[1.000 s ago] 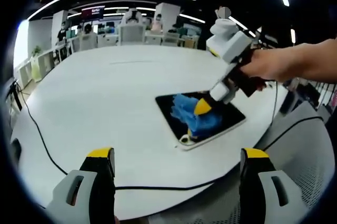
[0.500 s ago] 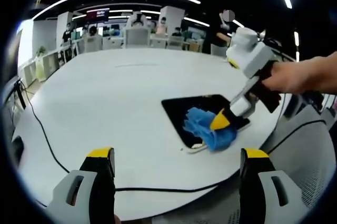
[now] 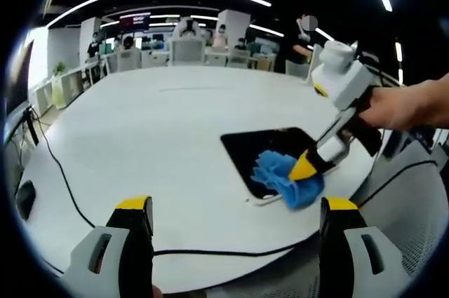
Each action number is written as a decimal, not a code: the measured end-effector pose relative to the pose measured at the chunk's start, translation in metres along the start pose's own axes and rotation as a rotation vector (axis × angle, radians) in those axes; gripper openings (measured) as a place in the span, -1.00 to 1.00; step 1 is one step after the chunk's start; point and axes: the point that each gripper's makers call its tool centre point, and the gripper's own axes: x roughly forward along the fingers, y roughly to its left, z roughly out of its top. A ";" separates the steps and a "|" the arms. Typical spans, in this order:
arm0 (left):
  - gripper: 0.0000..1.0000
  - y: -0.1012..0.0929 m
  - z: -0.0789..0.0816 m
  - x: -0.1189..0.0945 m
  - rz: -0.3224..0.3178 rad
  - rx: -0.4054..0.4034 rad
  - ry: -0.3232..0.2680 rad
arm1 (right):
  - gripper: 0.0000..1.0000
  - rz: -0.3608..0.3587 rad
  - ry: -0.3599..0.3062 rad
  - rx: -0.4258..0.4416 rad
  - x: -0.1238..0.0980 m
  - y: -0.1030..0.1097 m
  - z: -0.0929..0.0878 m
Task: Wipe the mirror surface with the cleaning cloth until all visible marks leave the cleaned area.
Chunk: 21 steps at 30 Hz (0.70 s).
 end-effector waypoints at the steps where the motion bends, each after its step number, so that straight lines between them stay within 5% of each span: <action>1: 0.99 0.000 0.000 0.000 -0.001 -0.002 -0.002 | -1.00 0.001 -0.001 0.000 0.000 0.000 0.000; 13: 0.99 -0.007 0.002 0.001 -0.031 -0.018 -0.014 | -1.00 0.016 -0.017 0.000 -0.005 -0.009 -0.004; 21: 0.99 -0.004 -0.004 0.001 -0.011 -0.009 0.029 | -1.00 0.017 -0.019 0.016 -0.011 -0.021 -0.009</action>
